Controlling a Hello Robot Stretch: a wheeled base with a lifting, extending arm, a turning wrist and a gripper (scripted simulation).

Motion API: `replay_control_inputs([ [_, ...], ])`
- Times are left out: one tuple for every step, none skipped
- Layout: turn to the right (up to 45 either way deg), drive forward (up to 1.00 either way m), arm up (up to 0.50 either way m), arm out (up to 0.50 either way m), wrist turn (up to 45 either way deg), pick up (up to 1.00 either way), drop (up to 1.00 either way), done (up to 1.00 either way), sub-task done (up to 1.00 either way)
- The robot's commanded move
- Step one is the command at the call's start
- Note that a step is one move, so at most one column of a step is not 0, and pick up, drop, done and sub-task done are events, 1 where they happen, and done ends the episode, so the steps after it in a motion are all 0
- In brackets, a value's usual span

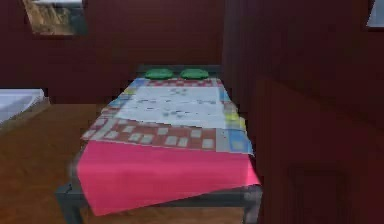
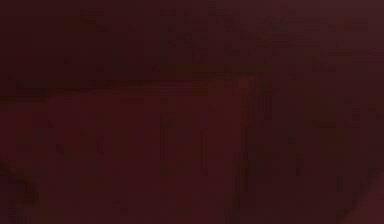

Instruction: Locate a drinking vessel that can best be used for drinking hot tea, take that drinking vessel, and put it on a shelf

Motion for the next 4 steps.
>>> replay_control_inputs([
  [-45.0,0.0,0.0,0.0,0.0,0.0,0.0,0.0,0.0],
  [-45.0,0.0,0.0,0.0,0.0,0.0,0.0,0.0,0.0],
  [0.0,0.15,0.0,0.0,0.0,0.0,0.0,0.0,0.0],
  [-39.0,0.0,0.0,0.0,0.0,0.0,0.0,0.0,0.0],
])
